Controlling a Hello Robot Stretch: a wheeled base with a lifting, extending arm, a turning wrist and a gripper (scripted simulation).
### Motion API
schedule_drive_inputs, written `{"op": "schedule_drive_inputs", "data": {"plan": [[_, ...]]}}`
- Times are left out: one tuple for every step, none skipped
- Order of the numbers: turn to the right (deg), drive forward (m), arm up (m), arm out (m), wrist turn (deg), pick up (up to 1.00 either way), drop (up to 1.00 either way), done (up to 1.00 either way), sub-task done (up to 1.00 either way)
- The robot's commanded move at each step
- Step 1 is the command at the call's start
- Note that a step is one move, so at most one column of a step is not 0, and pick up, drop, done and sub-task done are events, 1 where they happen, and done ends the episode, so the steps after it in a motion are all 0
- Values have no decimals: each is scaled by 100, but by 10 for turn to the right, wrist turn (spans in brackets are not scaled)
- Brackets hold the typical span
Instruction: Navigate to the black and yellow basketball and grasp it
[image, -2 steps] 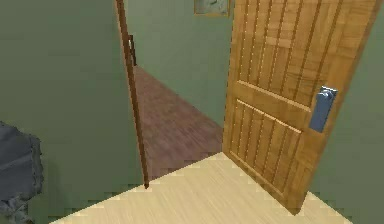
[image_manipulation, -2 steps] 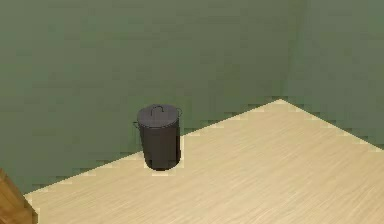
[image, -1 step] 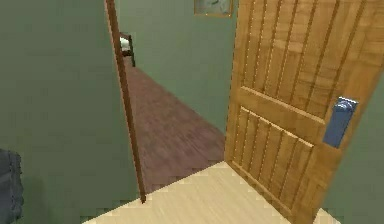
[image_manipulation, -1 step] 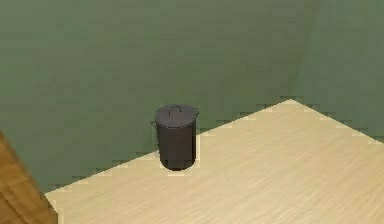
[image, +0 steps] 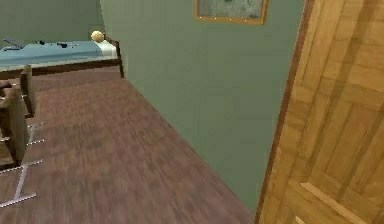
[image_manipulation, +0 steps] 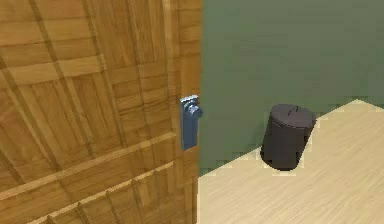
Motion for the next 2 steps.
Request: {"op": "schedule_drive_inputs", "data": {"plan": [[0,15,0,0,0,0,0,0,0],[-270,0,0,0,0,0,0,0,0]]}}
